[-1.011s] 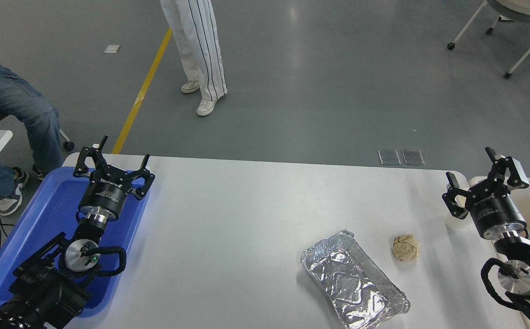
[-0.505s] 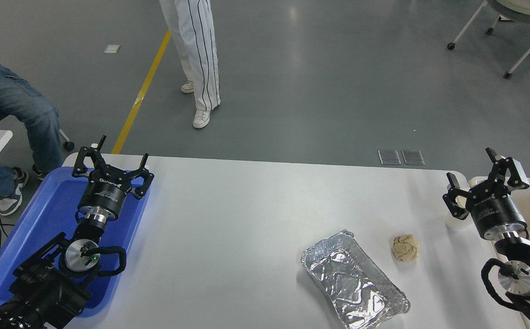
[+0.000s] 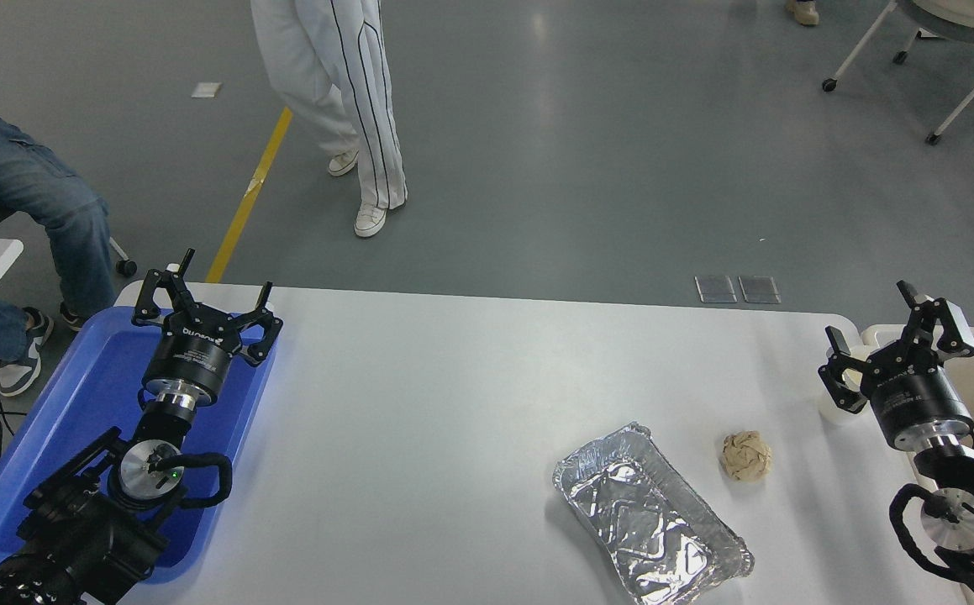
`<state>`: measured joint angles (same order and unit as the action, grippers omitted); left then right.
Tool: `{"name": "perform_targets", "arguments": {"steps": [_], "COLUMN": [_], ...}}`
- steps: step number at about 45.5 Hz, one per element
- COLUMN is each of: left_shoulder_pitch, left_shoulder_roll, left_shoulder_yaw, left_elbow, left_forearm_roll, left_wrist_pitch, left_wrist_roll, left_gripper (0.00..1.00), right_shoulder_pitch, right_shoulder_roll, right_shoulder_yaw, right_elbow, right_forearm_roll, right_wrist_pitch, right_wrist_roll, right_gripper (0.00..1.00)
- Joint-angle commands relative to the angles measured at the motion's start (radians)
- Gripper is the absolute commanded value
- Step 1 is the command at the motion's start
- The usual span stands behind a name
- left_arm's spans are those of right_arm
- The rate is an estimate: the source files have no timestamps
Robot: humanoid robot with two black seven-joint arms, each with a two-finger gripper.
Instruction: Pick up paper cup place in dustbin
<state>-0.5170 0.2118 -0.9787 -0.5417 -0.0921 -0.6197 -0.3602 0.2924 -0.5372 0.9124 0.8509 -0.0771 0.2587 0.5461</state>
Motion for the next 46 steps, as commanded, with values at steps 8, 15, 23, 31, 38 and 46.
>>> {"name": "perform_targets", "arguments": {"steps": [8,15,23,31,38,46], "left_shoulder_pitch": [0.000,0.000,0.000,0.000,0.000,0.000], "left_shoulder_roll": [0.000,0.001,0.000,0.000,0.001,0.000], "left_shoulder_yaw": [0.000,0.000,0.000,0.000,0.000,0.000], "left_elbow": [-0.001,-0.001,0.000,0.000,0.000,0.000], "left_forearm_roll": [0.000,0.000,0.000,0.000,0.000,0.000], "left_wrist_pitch": [0.000,0.000,0.000,0.000,0.000,0.000], "left_wrist_roll": [0.000,0.001,0.001,0.001,0.001,0.001], "left_gripper": [1.00,1.00,1.00,1.00,1.00,1.00], "right_shoulder_pitch": [-0.012,-0.019,-0.013,0.089,0.261,0.464], "right_shoulder_roll": [-0.090,-0.210,-0.319,-0.474,-0.567,-0.633], "right_shoulder_yaw": [-0.009,-0.092,-0.199,-0.456,-0.722,-0.977], "right_elbow": [0.020,0.128,0.197,0.257,0.289,0.316], "right_forearm_roll": [0.017,0.025,0.037,0.023,0.016,0.007], "right_wrist_pitch": [-0.025,-0.042,-0.038,-0.038,-0.009,0.051], "right_wrist_roll": [-0.008,-0.024,-0.083,-0.092,-0.084,-0.081], "right_gripper": [1.00,1.00,1.00,1.00,1.00,1.00]}}
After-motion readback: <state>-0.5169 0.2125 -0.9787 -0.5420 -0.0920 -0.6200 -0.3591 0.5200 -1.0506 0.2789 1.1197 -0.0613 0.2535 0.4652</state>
